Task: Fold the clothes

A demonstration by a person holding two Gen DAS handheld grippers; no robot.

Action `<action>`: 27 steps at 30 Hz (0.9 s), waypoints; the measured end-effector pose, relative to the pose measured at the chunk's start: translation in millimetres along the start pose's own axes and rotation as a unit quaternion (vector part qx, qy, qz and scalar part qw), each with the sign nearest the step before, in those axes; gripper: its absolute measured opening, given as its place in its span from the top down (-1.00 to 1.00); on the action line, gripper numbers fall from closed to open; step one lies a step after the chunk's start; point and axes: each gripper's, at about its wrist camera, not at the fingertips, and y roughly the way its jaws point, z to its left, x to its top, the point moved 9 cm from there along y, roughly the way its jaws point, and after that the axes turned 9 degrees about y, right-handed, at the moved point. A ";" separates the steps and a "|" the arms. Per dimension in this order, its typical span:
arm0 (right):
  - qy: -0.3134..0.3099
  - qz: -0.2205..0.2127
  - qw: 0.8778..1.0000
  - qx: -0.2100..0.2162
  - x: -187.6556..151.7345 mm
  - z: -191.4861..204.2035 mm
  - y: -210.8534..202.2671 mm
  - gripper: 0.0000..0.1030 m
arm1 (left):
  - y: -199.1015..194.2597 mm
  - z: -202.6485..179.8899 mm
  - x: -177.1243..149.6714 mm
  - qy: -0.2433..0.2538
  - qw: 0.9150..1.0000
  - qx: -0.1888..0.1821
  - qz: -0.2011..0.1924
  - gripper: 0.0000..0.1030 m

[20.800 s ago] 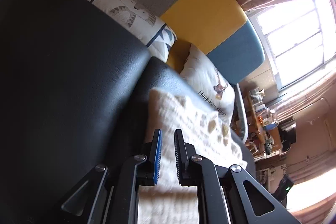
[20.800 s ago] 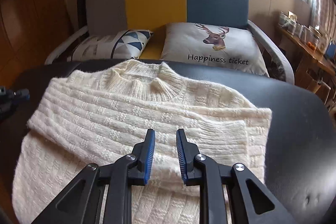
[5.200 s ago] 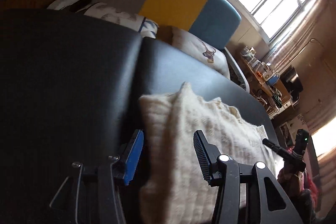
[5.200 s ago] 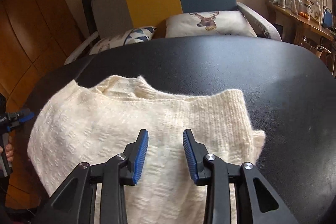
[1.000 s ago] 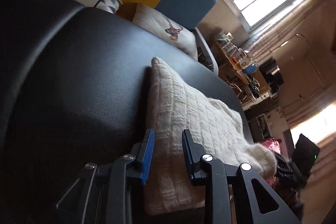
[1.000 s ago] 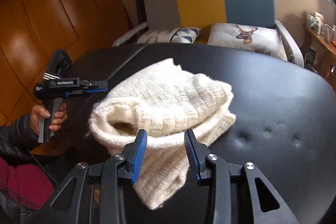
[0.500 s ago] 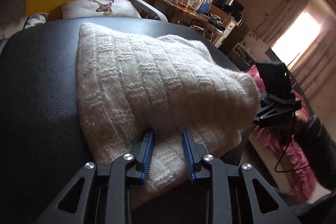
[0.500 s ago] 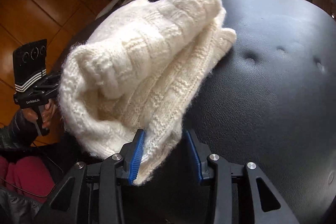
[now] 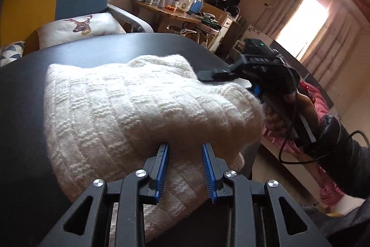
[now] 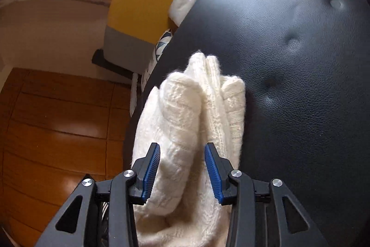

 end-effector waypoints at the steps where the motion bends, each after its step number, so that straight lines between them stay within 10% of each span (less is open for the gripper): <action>1: 0.005 -0.003 1.000 0.007 1.2 -0.7 4.2 0.21 | 4.6 -5.6 -2.2 0.014 1.000 -0.004 0.008 0.40; 6: -0.110 0.002 0.993 -0.045 -10.0 17.0 41.7 0.46 | 29.9 -18.3 -22.3 0.034 0.997 -0.041 0.059 0.12; 12: -0.316 -0.072 0.928 -0.187 -12.7 70.8 42.7 0.80 | 27.2 -18.3 -33.2 0.031 0.996 -0.054 0.068 0.12; 15: -0.330 -0.054 0.903 -0.270 -7.1 28.7 53.0 0.80 | 27.9 -26.1 -36.7 0.057 0.994 -0.047 0.077 0.12; 20: -0.208 -0.039 0.965 -0.153 7.6 -12.1 49.6 0.76 | 12.6 -35.0 -25.2 0.039 0.992 -0.091 0.077 0.13; 27: -0.168 -0.028 0.983 -0.075 1.0 -11.7 21.1 0.53 | -10.2 4.2 40.9 -0.068 0.992 -0.100 -0.022 0.12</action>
